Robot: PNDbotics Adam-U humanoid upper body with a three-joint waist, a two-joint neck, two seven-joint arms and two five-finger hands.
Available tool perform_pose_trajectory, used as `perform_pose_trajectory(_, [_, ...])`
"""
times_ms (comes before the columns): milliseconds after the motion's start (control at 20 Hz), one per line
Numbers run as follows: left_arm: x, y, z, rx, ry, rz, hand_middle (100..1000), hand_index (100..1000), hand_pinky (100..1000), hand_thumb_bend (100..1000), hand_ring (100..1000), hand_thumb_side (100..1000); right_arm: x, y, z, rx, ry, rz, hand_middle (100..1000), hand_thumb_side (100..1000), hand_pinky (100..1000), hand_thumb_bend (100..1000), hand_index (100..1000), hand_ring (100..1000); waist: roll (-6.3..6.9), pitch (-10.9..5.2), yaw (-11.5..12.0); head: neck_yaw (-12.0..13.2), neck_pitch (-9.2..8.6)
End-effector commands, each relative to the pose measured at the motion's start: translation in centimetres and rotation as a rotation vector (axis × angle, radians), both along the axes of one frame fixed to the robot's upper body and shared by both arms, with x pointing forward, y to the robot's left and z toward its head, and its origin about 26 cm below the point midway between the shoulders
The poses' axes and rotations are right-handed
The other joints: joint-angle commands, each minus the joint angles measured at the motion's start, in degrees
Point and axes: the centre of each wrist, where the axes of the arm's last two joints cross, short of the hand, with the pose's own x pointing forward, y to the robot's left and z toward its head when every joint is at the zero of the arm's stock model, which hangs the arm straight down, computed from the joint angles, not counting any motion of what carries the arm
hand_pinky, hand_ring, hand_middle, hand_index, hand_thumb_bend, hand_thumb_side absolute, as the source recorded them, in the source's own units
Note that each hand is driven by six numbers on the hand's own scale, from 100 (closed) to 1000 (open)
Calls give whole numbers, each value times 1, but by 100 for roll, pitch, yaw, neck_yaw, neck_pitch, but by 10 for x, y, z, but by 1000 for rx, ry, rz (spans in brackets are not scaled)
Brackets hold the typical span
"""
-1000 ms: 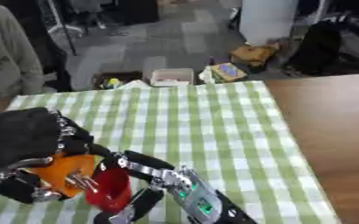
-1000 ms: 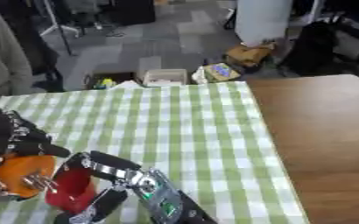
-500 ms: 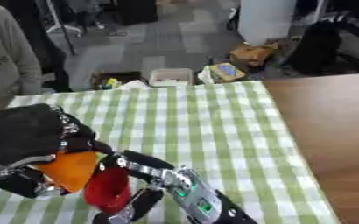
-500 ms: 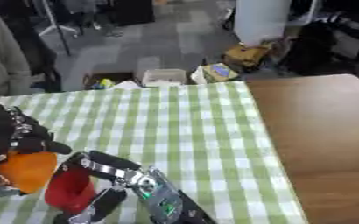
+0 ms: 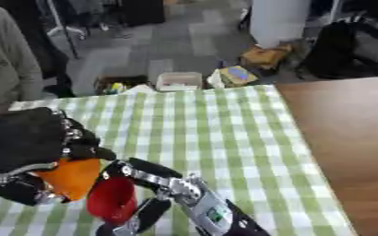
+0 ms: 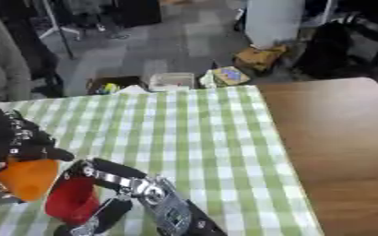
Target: Pour the contents of one cup into another cup.
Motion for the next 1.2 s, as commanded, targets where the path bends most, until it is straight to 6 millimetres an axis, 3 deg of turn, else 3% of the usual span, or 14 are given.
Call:
perform_pose_trajectory(50, [-16,-2,20,15,-114,-35,327,827,100,505,175,100,-1,6,13,24,-27,16,285,100,322,100,674,226,2,-109,22,-26,-24])
perform_pose_trajectory(250, [-13,4,12,-54,-109,-11,336,834,100,455,176,100,-1,5,13,26,-26,9,284,100,321,100,674,226,-24,-91,17,-39,-47])
perform_pose_trajectory(500, [11,28,-24,-270,40,103,392,872,100,140,175,100,0,4,14,30,-28,1,281,100,320,100,673,225,-100,-42,-11,-32,-107])
perform_pose_trajectory(600, [21,38,-43,-374,110,158,412,883,100,100,177,100,1,4,14,28,-30,-2,279,100,321,100,673,224,-132,-24,-37,-14,-129])
perform_pose_trajectory(750, [34,48,-69,-535,198,236,446,896,100,100,178,144,4,0,13,26,-33,-19,277,100,320,100,672,223,-171,-4,-72,25,-155])
perform_pose_trajectory(950, [49,52,-100,-744,293,325,480,913,100,100,178,266,11,-13,8,44,-32,-92,278,100,352,100,673,242,-216,13,-120,65,-198])
perform_pose_trajectory(1100, [52,44,-111,-878,334,336,494,922,100,100,184,343,17,-27,0,47,-30,-167,308,100,490,100,704,360,-237,30,-158,88,-231])
perform_pose_trajectory(1200, [45,37,-115,-945,351,299,495,924,100,100,185,373,21,-36,-8,38,-29,-213,332,100,534,100,727,417,-246,47,-184,99,-264])
